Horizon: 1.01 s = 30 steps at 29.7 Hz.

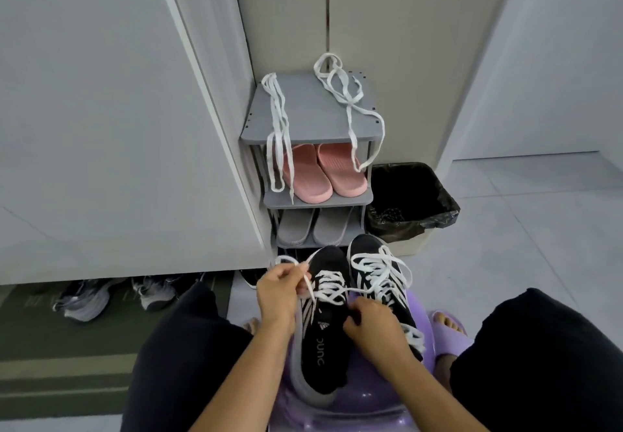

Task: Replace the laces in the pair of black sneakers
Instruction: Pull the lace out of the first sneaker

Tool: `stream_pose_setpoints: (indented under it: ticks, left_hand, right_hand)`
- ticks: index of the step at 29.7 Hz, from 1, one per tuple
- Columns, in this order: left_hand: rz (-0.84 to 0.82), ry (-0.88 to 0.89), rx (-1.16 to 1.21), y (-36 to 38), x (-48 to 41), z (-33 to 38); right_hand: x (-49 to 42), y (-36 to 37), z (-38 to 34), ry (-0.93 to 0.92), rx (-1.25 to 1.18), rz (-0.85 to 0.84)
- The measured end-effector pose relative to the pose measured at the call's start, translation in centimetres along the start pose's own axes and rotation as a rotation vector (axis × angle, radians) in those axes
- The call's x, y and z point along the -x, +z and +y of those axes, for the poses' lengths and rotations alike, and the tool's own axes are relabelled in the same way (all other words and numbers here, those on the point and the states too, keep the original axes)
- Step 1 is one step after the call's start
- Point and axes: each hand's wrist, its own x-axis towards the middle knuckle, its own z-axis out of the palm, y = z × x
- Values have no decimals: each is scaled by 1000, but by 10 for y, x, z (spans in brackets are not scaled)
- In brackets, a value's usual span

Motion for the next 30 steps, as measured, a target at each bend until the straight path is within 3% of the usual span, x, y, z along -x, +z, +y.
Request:
stream_pose_setpoints:
  ticks: [6, 14, 18, 25, 30]
  left_hand:
    - [-90, -51, -45, 3, -5, 11]
    - [25, -267, 102, -2, -1, -13]
    - [-30, -300, 133, -4, -3, -15]
    - [-63, -195, -58, -18, 33, -47]
    - [10, -54, -178, -16, 35, -52]
  right_hand:
    - [0, 1, -5, 25, -35, -16]
    - [7, -1, -7, -21, 152, 23]
    - [10, 4, -6, -19, 167, 66]
    - [15, 45, -10, 26, -450, 76]
    - [9, 59, -17, 48, -467, 105]
